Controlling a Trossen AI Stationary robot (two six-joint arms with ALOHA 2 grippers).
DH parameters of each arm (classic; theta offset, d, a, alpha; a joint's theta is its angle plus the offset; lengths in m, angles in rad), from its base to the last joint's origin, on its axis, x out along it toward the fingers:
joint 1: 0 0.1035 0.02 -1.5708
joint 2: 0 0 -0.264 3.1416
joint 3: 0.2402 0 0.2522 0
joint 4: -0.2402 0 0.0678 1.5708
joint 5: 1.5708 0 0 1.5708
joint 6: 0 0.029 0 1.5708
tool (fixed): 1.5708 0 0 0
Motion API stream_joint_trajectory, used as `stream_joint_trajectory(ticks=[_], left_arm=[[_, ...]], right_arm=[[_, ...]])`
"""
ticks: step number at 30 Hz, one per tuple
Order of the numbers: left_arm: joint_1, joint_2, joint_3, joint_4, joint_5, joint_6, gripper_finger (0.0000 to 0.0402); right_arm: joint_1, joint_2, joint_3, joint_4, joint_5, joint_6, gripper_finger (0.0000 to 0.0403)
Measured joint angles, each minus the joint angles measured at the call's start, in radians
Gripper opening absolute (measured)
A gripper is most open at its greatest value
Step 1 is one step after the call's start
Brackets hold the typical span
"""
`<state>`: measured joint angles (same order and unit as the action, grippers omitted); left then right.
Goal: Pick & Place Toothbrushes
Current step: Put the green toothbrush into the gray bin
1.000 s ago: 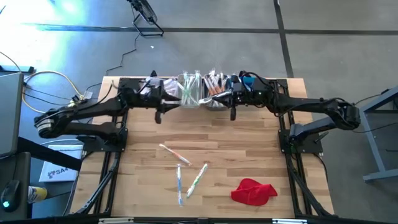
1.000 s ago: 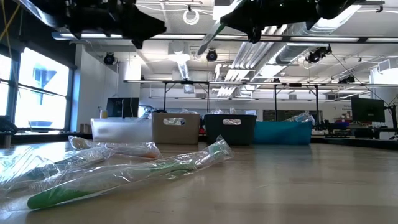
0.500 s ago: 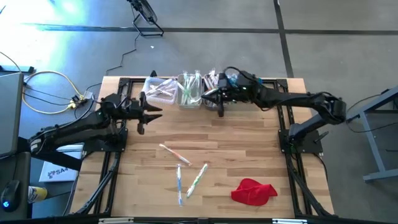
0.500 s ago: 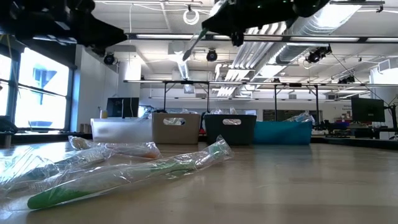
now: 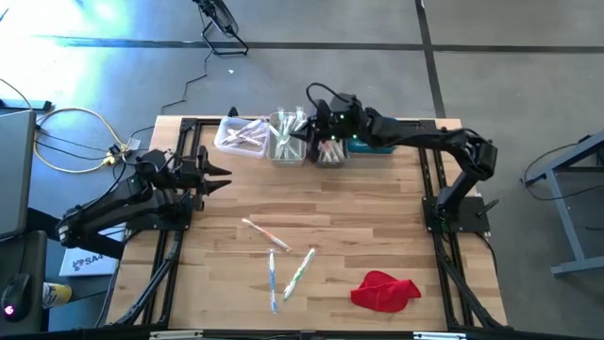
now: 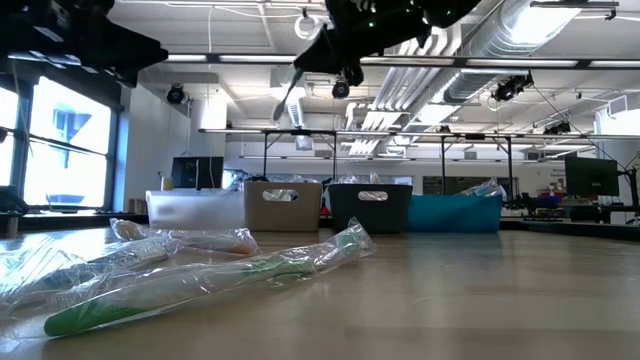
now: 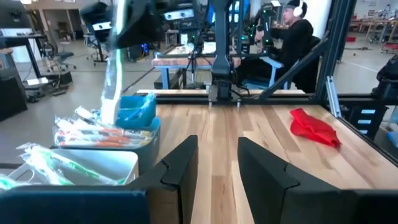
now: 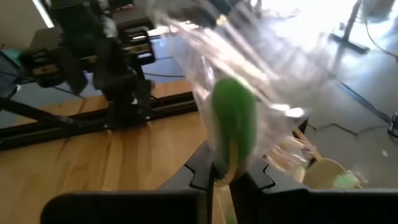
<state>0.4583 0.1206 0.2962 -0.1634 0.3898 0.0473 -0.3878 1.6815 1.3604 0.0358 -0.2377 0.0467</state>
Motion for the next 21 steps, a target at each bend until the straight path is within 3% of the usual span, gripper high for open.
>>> stream_joint_trajectory(ticks=[6, 12, 21], left_arm=[[0.000, -0.025, 0.000, -0.025, 0.000, -0.010, 0.0112], [0.000, -0.025, 0.000, -0.019, 0.000, -0.011, 0.0112], [0.000, -0.025, 0.000, -0.019, 0.001, -0.011, 0.0112]], right_arm=[[-0.084, 0.013, 0.013, -0.049, -0.080, 0.061, 0.0025], [-0.140, 0.014, 0.013, -0.086, -0.094, 0.077, 0.0025], [-0.177, 0.129, 0.013, -0.061, -0.140, 0.119, 0.0025]])
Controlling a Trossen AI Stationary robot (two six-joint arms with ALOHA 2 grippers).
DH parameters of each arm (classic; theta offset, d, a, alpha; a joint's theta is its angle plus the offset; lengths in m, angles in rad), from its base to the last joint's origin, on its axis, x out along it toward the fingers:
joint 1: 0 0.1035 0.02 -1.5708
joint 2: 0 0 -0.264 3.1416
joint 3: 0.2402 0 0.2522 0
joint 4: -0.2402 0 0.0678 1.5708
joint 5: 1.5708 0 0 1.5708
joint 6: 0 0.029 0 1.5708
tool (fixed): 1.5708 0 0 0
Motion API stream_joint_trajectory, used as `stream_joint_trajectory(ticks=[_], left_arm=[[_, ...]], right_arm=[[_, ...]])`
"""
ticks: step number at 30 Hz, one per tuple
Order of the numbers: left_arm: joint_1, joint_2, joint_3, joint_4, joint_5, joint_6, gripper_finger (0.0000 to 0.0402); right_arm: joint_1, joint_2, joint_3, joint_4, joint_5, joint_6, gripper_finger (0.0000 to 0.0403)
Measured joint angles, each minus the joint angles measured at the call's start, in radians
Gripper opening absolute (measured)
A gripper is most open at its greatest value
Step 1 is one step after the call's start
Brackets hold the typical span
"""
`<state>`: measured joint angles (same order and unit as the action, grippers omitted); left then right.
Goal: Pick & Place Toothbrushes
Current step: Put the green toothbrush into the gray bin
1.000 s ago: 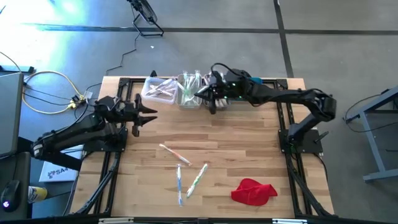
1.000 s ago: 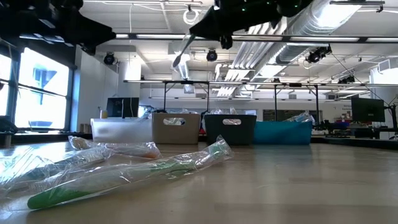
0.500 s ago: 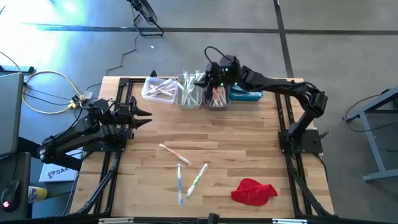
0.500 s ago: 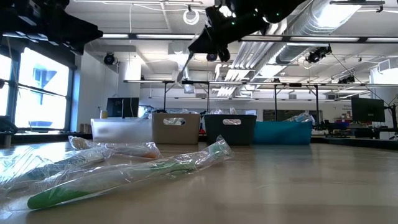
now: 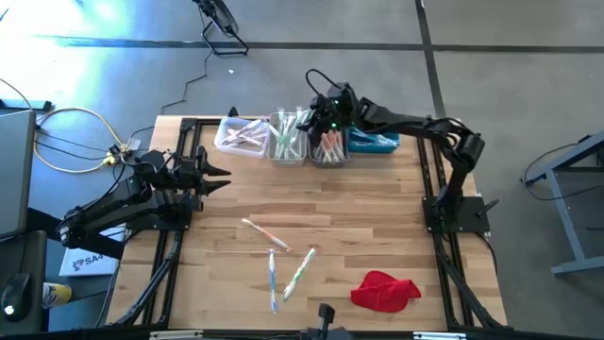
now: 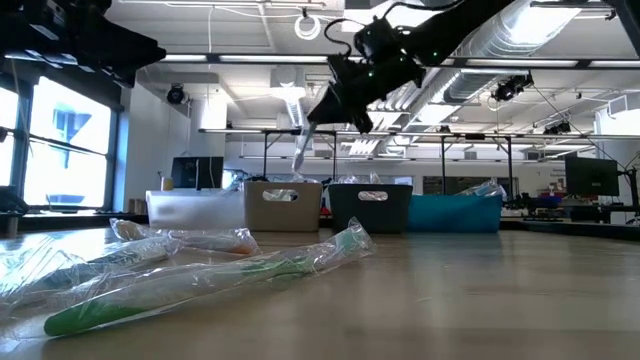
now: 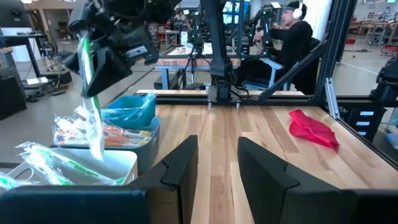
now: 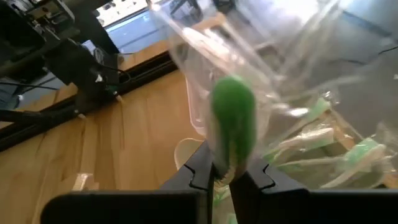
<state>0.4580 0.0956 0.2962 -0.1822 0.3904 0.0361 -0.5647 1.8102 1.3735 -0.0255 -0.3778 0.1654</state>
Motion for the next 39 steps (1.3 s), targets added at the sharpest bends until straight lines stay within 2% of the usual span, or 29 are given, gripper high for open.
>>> stream_joint_trajectory(ticks=[6, 14, 39], left_arm=[[0.000, 0.000, 0.000, 0.001, 0.000, -0.008, 0.0112], [0.000, 0.000, 0.000, 0.000, 0.000, -0.016, 0.0112], [0.000, 0.000, 0.001, 0.000, 0.000, -0.018, 0.0112]], right_arm=[[-0.008, 0.080, 0.042, -0.001, -0.059, 0.026, 0.0025], [-0.007, 0.146, 0.076, -0.034, -0.068, 0.026, 0.0025], [0.020, 0.145, 0.077, -0.138, -0.035, 0.021, 0.0025]])
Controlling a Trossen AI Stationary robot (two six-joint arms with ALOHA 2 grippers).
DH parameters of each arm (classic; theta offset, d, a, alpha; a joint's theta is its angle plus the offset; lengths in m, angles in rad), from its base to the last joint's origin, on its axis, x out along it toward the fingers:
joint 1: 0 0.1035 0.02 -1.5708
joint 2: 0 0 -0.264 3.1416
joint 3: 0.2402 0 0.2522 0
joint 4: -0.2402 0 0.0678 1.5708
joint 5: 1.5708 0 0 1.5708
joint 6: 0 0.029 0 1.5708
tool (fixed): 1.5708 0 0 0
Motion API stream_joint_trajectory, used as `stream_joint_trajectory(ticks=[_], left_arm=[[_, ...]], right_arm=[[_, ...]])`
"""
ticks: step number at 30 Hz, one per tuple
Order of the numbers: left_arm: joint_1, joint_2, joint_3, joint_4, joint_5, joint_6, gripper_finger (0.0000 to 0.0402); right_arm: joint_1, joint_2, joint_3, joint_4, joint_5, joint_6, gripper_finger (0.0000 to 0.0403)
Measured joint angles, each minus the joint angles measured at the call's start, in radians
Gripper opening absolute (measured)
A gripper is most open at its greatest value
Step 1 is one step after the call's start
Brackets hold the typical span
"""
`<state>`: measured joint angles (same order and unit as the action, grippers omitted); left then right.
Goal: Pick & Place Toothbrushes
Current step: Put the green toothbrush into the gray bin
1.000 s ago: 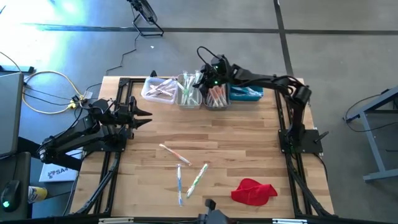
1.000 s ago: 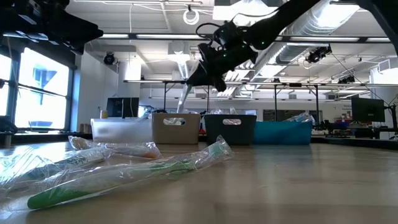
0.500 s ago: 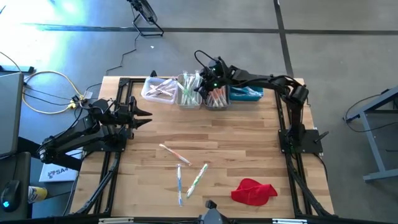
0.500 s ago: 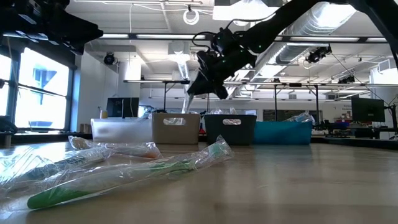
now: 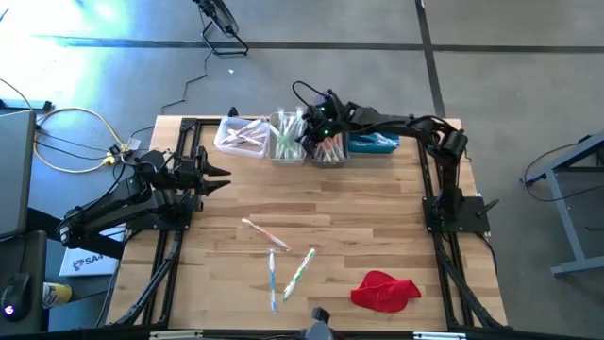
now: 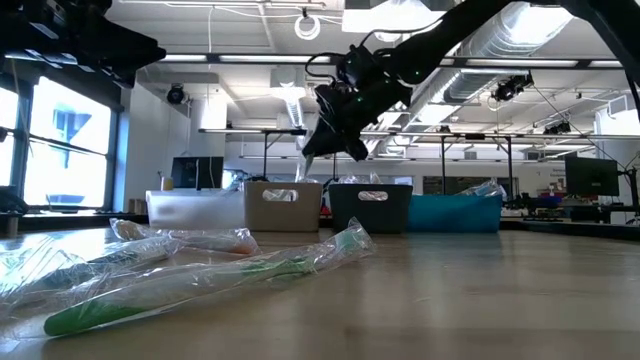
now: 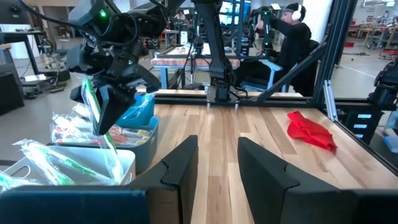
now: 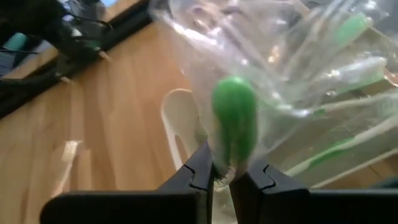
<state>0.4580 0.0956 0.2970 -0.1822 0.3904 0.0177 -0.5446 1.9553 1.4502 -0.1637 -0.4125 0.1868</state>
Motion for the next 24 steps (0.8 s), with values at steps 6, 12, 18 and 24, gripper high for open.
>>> stream_joint_trajectory(ticks=[6, 12, 18, 24], left_arm=[[0.000, 0.000, 0.000, -0.001, 0.000, -0.021, 0.0112], [0.000, 0.000, 0.000, -0.002, 0.000, -0.023, 0.0112], [0.000, 0.000, 0.000, -0.003, 0.000, -0.026, 0.0112], [0.000, 0.000, 0.000, -0.003, 0.000, -0.027, 0.0112]], right_arm=[[0.021, 0.000, 0.000, -0.006, 0.123, -0.028, 0.0065], [0.026, 0.000, 0.000, -0.006, 0.159, -0.034, 0.0131], [0.019, 0.000, 0.000, 0.044, 0.199, -0.047, 0.0165], [0.012, 0.000, 0.000, 0.163, 0.204, -0.060, 0.0149]])
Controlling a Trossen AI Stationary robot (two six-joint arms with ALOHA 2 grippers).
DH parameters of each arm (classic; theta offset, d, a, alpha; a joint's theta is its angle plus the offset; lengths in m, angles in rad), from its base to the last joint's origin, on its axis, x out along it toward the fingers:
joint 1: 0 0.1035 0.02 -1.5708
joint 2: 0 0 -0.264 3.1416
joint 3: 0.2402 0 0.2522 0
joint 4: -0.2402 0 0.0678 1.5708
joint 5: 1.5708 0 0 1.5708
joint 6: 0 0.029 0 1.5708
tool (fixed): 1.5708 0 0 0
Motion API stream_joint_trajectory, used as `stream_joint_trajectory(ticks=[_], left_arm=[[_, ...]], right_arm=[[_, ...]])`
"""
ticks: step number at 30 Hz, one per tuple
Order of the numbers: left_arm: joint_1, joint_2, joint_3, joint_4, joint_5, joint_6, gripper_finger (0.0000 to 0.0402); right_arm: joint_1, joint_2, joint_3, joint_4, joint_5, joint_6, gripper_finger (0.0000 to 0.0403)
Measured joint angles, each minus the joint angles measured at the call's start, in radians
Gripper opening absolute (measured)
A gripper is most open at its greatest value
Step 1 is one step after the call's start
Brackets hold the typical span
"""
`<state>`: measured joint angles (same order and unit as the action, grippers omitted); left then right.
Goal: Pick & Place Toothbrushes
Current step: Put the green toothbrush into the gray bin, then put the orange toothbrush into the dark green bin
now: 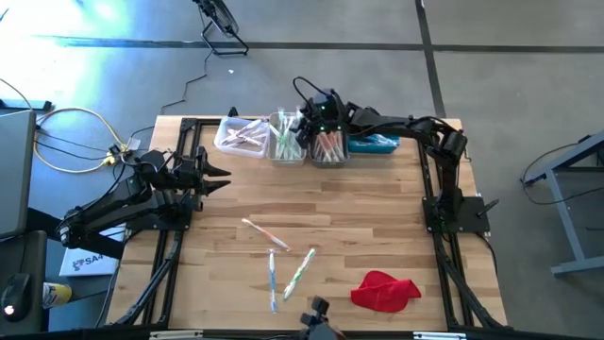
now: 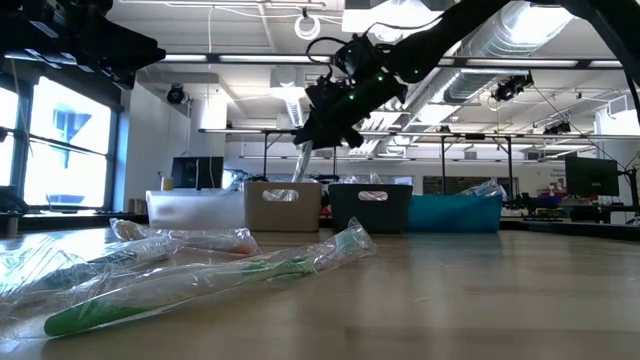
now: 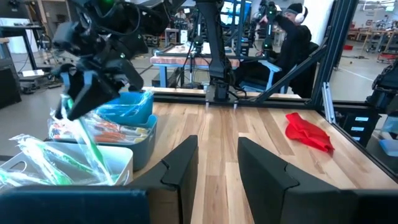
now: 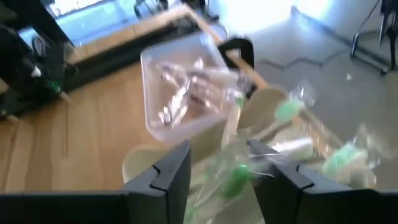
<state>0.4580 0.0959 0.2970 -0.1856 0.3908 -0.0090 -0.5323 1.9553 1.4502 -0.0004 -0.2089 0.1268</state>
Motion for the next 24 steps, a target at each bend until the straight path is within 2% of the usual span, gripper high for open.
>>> stream_joint_trajectory(ticks=[11, 15, 20, 24], left_arm=[[0.000, 0.000, 0.000, -0.005, 0.000, 0.000, 0.0112], [0.000, 0.000, 0.000, -0.006, 0.000, 0.000, 0.0112], [0.000, 0.000, 0.000, -0.019, 0.000, -0.001, 0.0112], [0.000, 0.000, 0.000, -0.029, 0.000, -0.006, 0.0112]], right_arm=[[-0.042, 0.000, 0.000, 0.058, 0.135, -0.030, 0.0119], [-0.048, 0.000, 0.000, 0.058, 0.142, -0.049, 0.0117], [-0.043, -0.007, 0.000, 0.058, 0.090, -0.048, 0.0116], [-0.036, -0.017, 0.000, 0.048, -0.018, -0.045, 0.0116]])
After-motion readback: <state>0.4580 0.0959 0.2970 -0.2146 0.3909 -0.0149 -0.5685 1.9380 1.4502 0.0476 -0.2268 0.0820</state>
